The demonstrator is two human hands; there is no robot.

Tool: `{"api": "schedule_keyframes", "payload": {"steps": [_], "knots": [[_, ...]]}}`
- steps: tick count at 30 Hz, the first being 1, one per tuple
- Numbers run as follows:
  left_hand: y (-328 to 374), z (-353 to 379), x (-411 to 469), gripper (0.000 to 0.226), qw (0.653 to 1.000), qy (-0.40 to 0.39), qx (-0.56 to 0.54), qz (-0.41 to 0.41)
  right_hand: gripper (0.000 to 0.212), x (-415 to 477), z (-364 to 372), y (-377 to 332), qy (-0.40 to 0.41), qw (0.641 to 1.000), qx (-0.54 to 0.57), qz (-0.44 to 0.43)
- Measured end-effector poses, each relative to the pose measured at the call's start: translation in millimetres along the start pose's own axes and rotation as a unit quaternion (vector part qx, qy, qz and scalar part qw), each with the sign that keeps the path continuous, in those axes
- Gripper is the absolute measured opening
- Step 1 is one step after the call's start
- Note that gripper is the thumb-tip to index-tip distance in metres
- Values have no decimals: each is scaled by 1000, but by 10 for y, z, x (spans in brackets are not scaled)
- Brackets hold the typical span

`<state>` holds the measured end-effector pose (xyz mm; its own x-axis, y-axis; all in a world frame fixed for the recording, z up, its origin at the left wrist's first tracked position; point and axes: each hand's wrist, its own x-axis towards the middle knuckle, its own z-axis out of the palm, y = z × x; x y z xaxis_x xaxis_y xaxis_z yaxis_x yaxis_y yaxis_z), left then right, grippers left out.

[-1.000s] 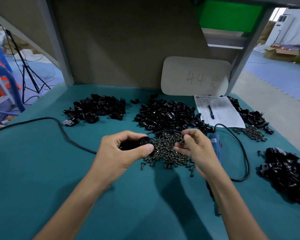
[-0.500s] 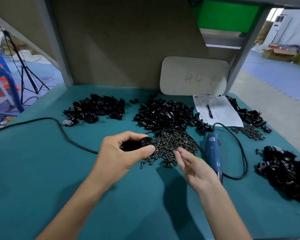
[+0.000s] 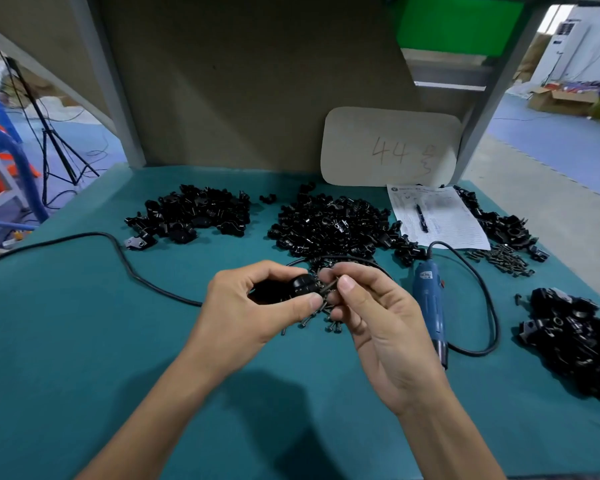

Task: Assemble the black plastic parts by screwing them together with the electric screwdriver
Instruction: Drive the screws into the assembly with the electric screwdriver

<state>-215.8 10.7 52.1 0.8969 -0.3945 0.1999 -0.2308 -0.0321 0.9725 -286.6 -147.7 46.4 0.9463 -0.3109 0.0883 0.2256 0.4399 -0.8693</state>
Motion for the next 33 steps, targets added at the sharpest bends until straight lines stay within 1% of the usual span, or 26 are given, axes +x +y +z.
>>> {"api": "schedule_keyframes", "payload": {"steps": [2, 7, 12, 14, 16, 18, 19, 21, 24, 25, 27, 28, 29, 30, 31, 32, 33], "knots": [[-1, 5, -5, 31, 1000, -1, -3, -3, 17, 1, -11, 18, 12, 1000, 5, -8], [8, 30, -5, 29, 1000, -7, -19, -5, 15, -16, 30, 88, -6, 1000, -17, -14], [-1, 9, -12, 28, 1000, -12, -1, 8, 18, -11, -57, 101, -11, 992, -116, -42], [-14, -2, -14, 30, 1000, -17, 7, 13, 18, 14, -103, 63, -28, 988, -143, -45], [-19, -3, -14, 32, 999, -15, 17, 22, 13, 39, -136, 20, -46, 984, -168, -33], [-20, -1, -13, 30, 999, -13, 33, 33, 8, 58, -145, -19, -60, 971, -227, -39], [-23, 7, -11, 28, 998, -14, 43, 40, 11, 67, -154, -32, -62, 960, -269, -54], [-27, 27, -16, 26, 996, -17, 67, 56, 24, 86, -179, -39, -63, 930, -351, -84], [-26, 54, -25, 28, 994, -18, 79, 67, 39, 103, -180, -26, -59, 884, -447, -120], [-25, 63, -22, 28, 994, -20, 79, 69, 43, 106, -187, -21, -58, 876, -461, -128], [-25, 62, -9, 27, 994, -17, 76, 71, 55, 141, -237, -58, -55, 875, -467, -115], [-26, 51, -1, 28, 995, -12, 75, 71, 60, 181, -322, -91, -39, 872, -478, -102], [-26, 32, 6, 30, 995, -4, 73, 69, 59, 230, -453, -121, -12, 862, -498, -94], [-28, 6, 10, 31, 995, 3, 70, 66, 52, 287, -628, -144, 31, 843, -529, -97], [-32, -21, 17, 30, 996, 9, 67, 62, 41, 346, -835, -159, 88, 811, -570, -98], [-36, -46, 21, 30, 996, 14, 65, 59, 36, 401, -1056, -160, 148, 768, -618, -75], [-45, -65, 26, 30, 996, 18, 63, 56, 46, 449, -1262, -144, 188, 723, -665, -23]]}}
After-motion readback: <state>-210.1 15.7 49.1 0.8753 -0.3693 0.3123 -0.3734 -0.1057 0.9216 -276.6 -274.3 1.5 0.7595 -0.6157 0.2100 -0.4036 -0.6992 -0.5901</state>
